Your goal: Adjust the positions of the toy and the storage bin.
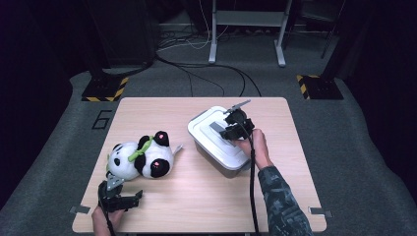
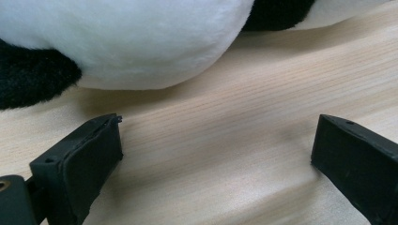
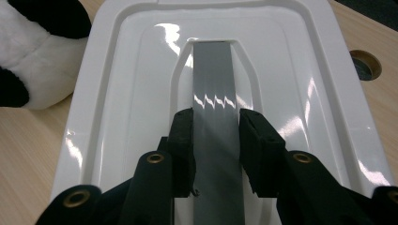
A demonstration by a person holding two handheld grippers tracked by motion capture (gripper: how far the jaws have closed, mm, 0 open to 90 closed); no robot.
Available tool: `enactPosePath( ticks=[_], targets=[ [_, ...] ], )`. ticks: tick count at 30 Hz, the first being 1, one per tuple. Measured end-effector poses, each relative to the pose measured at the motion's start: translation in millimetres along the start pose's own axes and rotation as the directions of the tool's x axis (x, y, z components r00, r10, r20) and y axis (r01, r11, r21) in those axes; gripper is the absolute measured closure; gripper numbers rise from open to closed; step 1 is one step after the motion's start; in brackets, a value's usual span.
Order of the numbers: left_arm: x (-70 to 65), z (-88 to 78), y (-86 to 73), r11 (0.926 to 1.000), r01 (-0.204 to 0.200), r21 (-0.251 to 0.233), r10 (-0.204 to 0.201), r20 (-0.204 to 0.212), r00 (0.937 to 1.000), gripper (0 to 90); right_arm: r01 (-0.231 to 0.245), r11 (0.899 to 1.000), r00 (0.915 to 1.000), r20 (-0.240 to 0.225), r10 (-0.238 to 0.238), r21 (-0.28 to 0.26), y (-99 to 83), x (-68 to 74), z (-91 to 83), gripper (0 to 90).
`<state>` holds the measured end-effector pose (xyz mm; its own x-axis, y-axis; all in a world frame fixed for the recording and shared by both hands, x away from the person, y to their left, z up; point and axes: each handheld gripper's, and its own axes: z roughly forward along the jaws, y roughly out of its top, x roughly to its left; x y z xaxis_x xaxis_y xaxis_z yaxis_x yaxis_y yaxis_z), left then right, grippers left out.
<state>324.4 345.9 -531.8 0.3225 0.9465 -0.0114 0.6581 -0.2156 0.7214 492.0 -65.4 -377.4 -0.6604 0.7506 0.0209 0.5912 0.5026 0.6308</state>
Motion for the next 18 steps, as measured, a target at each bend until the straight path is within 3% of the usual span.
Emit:
enactPosePath(
  ticks=[13,18],
  targets=[
    [0.1,-0.2,0.1,1.0,-0.001,0.002,0.001,0.001,1.0,1.7,-0.024,1.0,0.9997,0.006,0.024,-0.018,-4.2,11.3,-0.9,66.8],
    [0.1,-0.1,0.1,1.0,-0.001,0.002,0.001,0.001,1.0,1.7,-0.006,1.0,1.0,0.004,0.006,-0.012,-1.1,19.7,1.5,66.8]
  ],
)
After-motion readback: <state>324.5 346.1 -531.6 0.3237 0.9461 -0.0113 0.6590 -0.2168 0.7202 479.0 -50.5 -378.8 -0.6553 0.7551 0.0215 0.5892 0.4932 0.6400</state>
